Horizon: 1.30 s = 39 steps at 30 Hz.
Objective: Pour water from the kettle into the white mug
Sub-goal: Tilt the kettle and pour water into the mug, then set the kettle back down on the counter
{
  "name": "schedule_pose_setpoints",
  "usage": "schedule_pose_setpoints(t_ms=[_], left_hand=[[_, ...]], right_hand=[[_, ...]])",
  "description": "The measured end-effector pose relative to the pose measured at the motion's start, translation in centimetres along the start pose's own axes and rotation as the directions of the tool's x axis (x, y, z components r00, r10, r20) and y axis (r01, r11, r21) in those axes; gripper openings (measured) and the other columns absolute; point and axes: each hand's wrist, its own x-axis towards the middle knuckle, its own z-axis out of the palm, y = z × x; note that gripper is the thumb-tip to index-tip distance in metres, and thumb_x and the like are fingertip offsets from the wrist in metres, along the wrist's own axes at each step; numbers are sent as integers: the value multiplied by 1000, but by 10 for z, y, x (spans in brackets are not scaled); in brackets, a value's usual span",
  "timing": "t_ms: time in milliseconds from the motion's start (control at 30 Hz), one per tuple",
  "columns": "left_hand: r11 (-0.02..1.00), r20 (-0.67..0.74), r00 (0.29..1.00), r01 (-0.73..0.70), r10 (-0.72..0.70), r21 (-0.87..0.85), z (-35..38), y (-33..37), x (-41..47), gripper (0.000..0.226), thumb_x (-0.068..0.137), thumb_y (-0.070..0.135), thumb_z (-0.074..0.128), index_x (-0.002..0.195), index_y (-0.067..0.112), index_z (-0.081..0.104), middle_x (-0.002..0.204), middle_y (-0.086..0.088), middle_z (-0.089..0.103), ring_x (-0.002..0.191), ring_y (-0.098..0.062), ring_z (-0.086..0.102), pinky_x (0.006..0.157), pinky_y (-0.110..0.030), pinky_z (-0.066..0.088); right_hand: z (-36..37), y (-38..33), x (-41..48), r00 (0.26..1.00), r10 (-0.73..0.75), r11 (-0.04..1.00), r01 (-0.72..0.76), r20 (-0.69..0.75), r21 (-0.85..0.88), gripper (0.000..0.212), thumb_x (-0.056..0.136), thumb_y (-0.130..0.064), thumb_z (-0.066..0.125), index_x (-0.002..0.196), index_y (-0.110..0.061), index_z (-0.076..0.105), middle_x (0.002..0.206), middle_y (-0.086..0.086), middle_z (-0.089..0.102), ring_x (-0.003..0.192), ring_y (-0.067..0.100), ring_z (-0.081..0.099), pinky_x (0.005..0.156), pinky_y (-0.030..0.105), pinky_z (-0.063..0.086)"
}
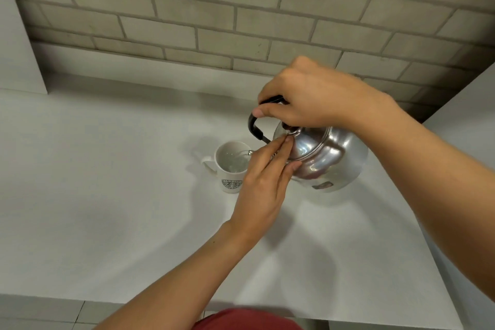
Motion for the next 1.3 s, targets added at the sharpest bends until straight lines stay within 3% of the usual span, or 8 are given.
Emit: schedule_pose_setpoints(t_ms=[333, 467, 567, 733, 933, 1067, 1200, 1300], left_hand=[[990, 83, 991, -112, 105, 87, -9, 1, 9, 40, 101, 24, 59, 136, 4, 63, 138, -10, 60, 128, -21, 57, 113, -27, 41], [999, -70, 997, -28, 26, -33, -21, 0, 19, 11, 101, 25, 65, 109, 17, 67, 113, 7, 61, 105, -7, 63, 86, -22, 56], [999, -126, 991, 27, -32, -44, -27, 5, 39, 17, 101, 29, 66, 113, 26, 54, 111, 9, 55, 107, 0, 58, 70, -7, 50], [993, 152, 988, 23, -41, 119, -23, 9, 65, 40, 108, 34, 51, 147, 25, 50, 127, 8, 58, 109, 7, 51, 89, 0, 37], [992, 264, 964, 9, -42, 124, -13, 16, 85, 36, 107, 21, 50, 142, 19, 59, 119, -1, 67, 105, -12, 62, 90, -6, 39], [987, 285, 958, -19, -27, 158, -7, 11, 106, 35, 107, 19, 50, 140, 17, 61, 121, -5, 68, 109, -20, 64, 96, -24, 47], [980, 232, 973, -25, -22, 198, -1, -5, 132, 35, 107, 18, 49, 140, 14, 60, 123, -6, 67, 110, -19, 62, 92, -3, 35], [975, 207, 978, -41, -5, 219, 4, -21, 155, 34, 107, 17, 50, 138, 12, 61, 119, -8, 68, 108, -19, 62, 90, 2, 32]], right_hand=[[25, 32, -35, 958, 13, 993, 23, -286, 120, 37, 101, -46, 59, 109, -18, 82, 84, 1, 81, 75, 23, 72, 75, 41, 54], [39, 43, -54, 896, 99, 976, -3, -433, 216, 32, 100, -44, 64, 107, -18, 83, 85, 0, 82, 75, 20, 74, 73, 39, 55], [51, 49, -67, 856, 197, 945, -35, -477, 326, 25, 98, -41, 69, 106, -21, 83, 85, -3, 82, 76, 14, 74, 71, 34, 55], [73, 57, -80, 817, 305, 891, -63, -490, 450, 23, 96, -39, 72, 108, -23, 83, 89, -3, 82, 81, 11, 75, 76, 28, 55], [96, 81, -87, 777, 369, 849, -59, -509, 526, 24, 95, -41, 72, 111, -26, 82, 99, -11, 82, 93, 2, 74, 83, 18, 55], [109, 103, -82, 782, 444, 778, -95, -437, 620, 35, 96, -51, 64, 124, -32, 75, 100, -26, 74, 100, -9, 68, 85, 10, 49], [125, 130, -74, 797, 489, 752, -178, -355, 635, 50, 105, -54, 46, 151, -33, 51, 111, -27, 57, 105, -8, 58, 90, 5, 39], [135, 148, -64, 791, 514, 738, -211, -332, 641, 52, 110, -49, 36, 157, -28, 41, 132, -12, 56, 121, 4, 55, 105, 18, 39]])
